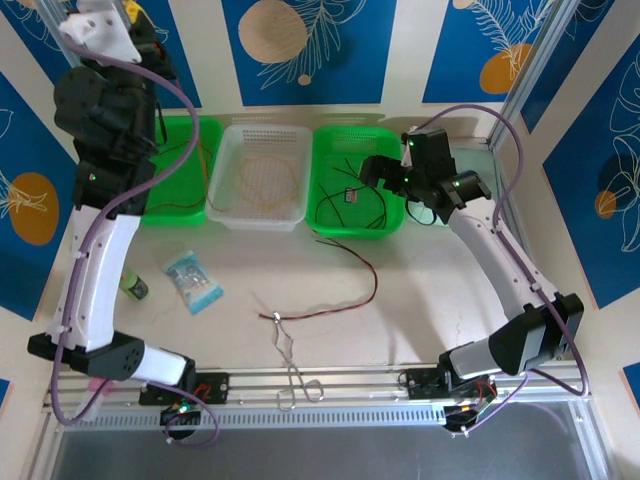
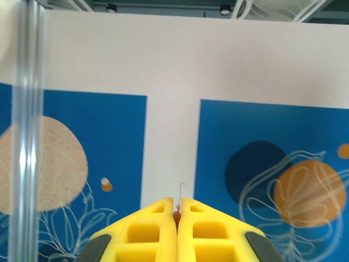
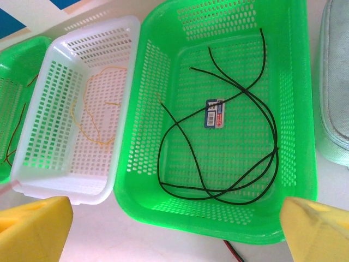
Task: Untangle the cables
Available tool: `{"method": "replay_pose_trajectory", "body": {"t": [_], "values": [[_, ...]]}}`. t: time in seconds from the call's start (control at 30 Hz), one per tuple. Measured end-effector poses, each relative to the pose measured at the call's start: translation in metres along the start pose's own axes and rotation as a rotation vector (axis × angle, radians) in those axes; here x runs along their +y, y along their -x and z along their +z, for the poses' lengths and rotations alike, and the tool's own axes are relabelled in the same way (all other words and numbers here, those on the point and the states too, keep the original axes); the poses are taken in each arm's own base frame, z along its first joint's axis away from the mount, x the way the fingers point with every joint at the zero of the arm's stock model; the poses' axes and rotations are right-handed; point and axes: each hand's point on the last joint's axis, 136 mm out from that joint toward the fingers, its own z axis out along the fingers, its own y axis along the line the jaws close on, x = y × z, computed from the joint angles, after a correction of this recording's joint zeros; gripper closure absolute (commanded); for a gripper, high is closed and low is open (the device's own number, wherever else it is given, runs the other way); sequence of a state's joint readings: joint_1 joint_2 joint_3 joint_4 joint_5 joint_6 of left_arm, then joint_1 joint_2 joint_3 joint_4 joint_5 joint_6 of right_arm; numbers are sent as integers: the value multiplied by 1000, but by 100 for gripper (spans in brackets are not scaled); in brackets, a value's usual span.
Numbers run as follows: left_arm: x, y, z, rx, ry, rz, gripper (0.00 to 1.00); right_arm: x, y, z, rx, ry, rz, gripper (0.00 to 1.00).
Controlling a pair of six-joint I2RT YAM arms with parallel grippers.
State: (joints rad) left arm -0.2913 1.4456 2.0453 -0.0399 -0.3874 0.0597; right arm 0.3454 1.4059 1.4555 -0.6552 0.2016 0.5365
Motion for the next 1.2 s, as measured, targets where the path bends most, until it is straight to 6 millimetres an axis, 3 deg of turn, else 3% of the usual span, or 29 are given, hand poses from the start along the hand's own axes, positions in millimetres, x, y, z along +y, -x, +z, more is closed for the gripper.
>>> {"method": "replay_pose_trajectory", "body": {"t": [0.3,0.53,0.63,0.73,0.87,1.0,1.07,1.13,1.2], "values": [[61,-5,57,-53,132,45,100,-1,0,-16,-25,10,-4,2],[123,-53,90,6,252,57,100,-5,2,-28,-42,6,-3,2],[143,-95,98,94,282,44,100,-6,2,-34,-49,8,-3,2],[156,-152,102,219,288,16,100,-7,0,-36,-49,9,-2,2],[166,-247,101,420,295,-2,100,-11,-8,-33,-28,-2,0,2],[176,-350,83,655,331,-9,100,-17,-18,-28,0,-18,2,2],[180,-389,71,750,351,-21,100,-19,-21,-29,3,-20,2,2],[183,-419,58,831,370,-31,100,-20,-23,-34,-2,-18,3,2],[185,-436,50,880,386,-40,100,-20,-22,-39,-14,-14,4,2]]}}
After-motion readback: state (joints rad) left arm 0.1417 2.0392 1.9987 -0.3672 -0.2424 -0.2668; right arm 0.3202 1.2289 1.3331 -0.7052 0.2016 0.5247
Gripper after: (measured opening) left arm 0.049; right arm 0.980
